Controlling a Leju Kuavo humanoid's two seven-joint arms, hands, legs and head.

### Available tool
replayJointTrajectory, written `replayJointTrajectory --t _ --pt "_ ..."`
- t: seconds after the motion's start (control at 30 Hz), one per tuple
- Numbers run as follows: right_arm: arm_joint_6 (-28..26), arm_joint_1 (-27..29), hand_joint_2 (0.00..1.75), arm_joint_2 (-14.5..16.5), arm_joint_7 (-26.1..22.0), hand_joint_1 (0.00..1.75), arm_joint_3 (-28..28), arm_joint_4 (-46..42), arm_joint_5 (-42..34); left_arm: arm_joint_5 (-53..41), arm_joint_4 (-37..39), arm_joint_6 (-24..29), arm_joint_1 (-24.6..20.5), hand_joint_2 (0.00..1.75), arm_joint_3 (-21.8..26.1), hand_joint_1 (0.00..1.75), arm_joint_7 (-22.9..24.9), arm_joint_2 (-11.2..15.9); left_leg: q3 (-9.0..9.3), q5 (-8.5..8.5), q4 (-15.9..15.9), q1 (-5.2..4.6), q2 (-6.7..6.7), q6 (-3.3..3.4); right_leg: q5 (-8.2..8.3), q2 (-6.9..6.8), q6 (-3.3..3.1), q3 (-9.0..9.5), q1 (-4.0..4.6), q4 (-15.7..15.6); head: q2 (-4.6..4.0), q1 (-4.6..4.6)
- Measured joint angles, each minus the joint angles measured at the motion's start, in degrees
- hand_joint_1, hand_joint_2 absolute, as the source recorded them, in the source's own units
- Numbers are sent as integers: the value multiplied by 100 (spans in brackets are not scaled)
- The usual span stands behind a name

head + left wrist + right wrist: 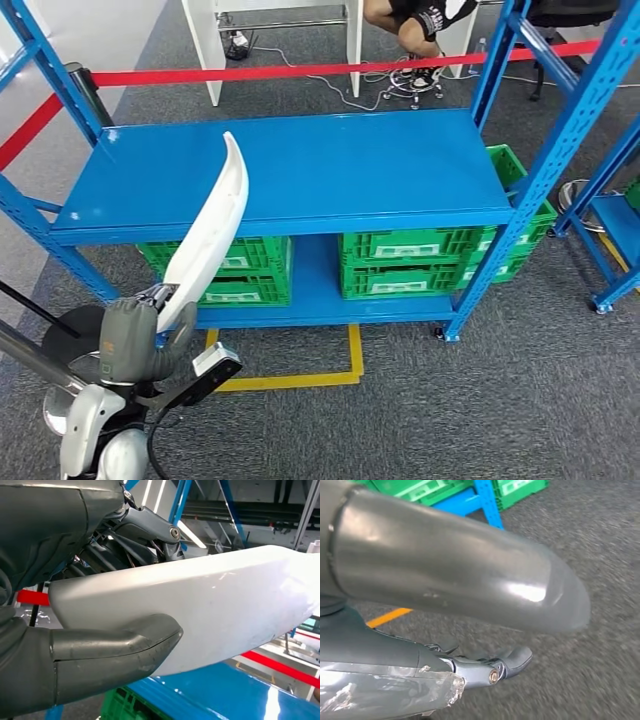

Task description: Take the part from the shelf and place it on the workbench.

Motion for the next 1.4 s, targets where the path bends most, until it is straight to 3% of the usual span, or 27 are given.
replayJointTrajectory --t 0.07,0.1,0.13,0.17,0.2,0.27,0.3,0.37,0.43,0.5,0.57,0.6,0.63,0.67,0.73,0.8,0.83,0.9,0.93,1.0,1.07,1.1,1.17,1.23,1.3,1.33,1.4 --pt "7 3 0 -1 -52 0 -5 -5 -2 -1 1 21 3 175 0 175 -27 7 -117 -504 741 38 -2 -55 145 2 -19 -152 4 13 -1 -22" --pt "21 2 0 -1 -125 0 -10 -5 -2 -3 1 44 -2 175 -2 175 -55 10 -108 -571 990 51 -2 -64 211 3 -18 -235 5 26 -1 -20" --pt "41 -2 0 -2 -221 0 -15 -5 -2 -7 -4 65 -17 175 -9 175 -83 13 -20 -518 1054 59 -3 -62 269 4 -13 -323 6 41 -1 -22" --pt "64 -13 0 -2 -315 0 -19 -5 -2 -12 -17 74 -42 175 -21 175 -102 15 171 -385 896 62 -6 -47 321 6 -6 -404 7 55 -1 -22" --pt "86 -33 0 -3 -382 0 -22 -5 -2 -20 -43 60 -77 175 -39 175 -101 17 454 -250 552 61 -21 -17 370 11 2 -466 7 65 -1 -23" --pt "109 -84 0 -3 -428 0 -25 -5 -2 -31 -121 4 -157 175 -82 175 -85 16 1064 -171 -311 41 -80 78 464 29 43 -548 10 73 -1 -18" --pt "113 -108 0 -4 -433 0 -26 -5 -2 -34 -155 -15 -195 175 -101 175 -80 16 1251 -196 -606 24 -107 117 514 37 75 -571 7 70 -1 -18" --pt "110 -133 0 -5 -442 0 -29 -5 -2 -35 -186 -22 -245 175 -120 175 -76 16 1330 -209 -820 -5 -119 172 621 42 163 -608 -5 41 -1 -17" --pt "103 -135 0 -9 -454 0 -39 -5 -2 -29 -187 -21 -271 175 -130 175 -73 14 1250 -85 -882 5 -93 236 563 49 230 -679 -17 83 -1 -15" --pt "95 -135 0 -15 -472 0 -53 -4 -13 -6 -186 -24 -300 175 -144 175 -72 11 1107 76 -927 17 -68 302 98 58 252 -858 -16 489 -1 11" --pt "91 -141 0 -26 -499 0 -61 -3 -23 27 -182 -30 -321 175 -151 175 -72 11 912 215 -912 -12 -60 333 -420 61 266 -1064 -6 1216 -1 32" --pt "91 -142 0 -33 -513 0 -63 -3 -24 38 -180 -32 -326 175 -153 175 -72 12 811 283 -899 -25 -54 334 -499 61 272 -1102 1 1510 -1 33" --pt "92 -141 0 -39 -524 0 -65 -3 -25 47 -178 -32 -332 175 -155 175 -73 13 707 347 -879 -34 -50 330 -432 61 275 -1061 9 1643 -1 32" --pt "92 -141 0 -43 -529 0 -68 -3 -25 50 -176 -32 -337 175 -156 175 -75 13 602 406 -850 -37 -46 320 -266 60 273 -924 15 1580 -1 33" --pt "92 -152 0 -44 -531 0 -81 -3 -26 55 -176 -32 -347 175 -160 175 -80 12 411 500 -763 -42 -44 287 -8 51 262 -384 20 929 -1 34" --pt "92 -173 0 -44 -531 0 -98 -3 -29 61 -178 -32 -364 175 -167 175 -84 11 282 584 -672 -57 -37 242 -75 47 233 109 30 171 -1 26" --pt "91 -178 0 -44 -531 0 -105 -3 -31 65 -179 -31 -372 175 -172 175 -84 10 247 633 -649 -60 -34 220 -141 50 217 204 42 -18 -1 22" --pt "87 -170 0 -39 -532 0 -117 -2 -37 73 -179 -31 -382 175 -179 175 -86 11 208 711 -640 -50 -36 170 -100 46 156 149 45 -61 -1 19" --pt "84 -167 0 -35 -531 0 -126 -1 -39 80 -179 -31 -386 175 -181 175 -86 13 178 644 -605 -43 -42 135 -54 38 113 111 37 -61 -1 13" --pt "77 -168 0 -28 -527 0 -145 1 -47 94 -177 -32 -397 175 -182 175 -89 19 69 203 -255 -11 -51 54 68 19 23 21 12 -68 -1 -19" --pt "71 -167 0 -31 -513 0 -162 -1 -49 105 -169 -40 -420 175 -190 175 -93 22 -79 -374 478 34 -50 -14 195 14 -10 -111 13 -53 -1 -49" --pt "68 -163 0 -31 -504 0 -172 -1 -48 109 -158 -52 -433 175 -198 175 -96 22 -113 -520 803 53 -49 -35 259 11 -8 -200 13 -40 -1 -52" --pt "61 -157 0 -31 -481 0 -198 -1 -48 113 -132 -84 -464 175 -223 175 -101 20 42 -440 951 74 -50 -42 370 6 3 -376 14 -11 -1 -54" --pt "55 -156 0 -29 -452 0 -229 -1 -49 114 -105 -109 -525 175 -258 175 -105 8 554 -165 337 77 -66 -1 464 14 28 -511 13 7 -1 -53" --pt "49 -157 0 -23 -433 0 -266 -1 -49 116 -77 -123 -618 175 -305 175 -114 -13 1069 -90 -438 60 -99 68 555 23 88 -596 23 17 -1 -48" --pt "45 -157 0 -21 -432 0 -285 -1 -49 120 -61 -127 -661 175 -331 175 -119 -23 1193 -110 -662 44 -113 98 607 24 130 -630 21 14 -1 -47" --pt "34 -151 0 -20 -430 0 -320 -1 -49 128 -23 -138 -717 175 -374 175 -125 -39 1198 -98 -797 28 -108 159 693 29 223 -694 5 -1 -1 -47"
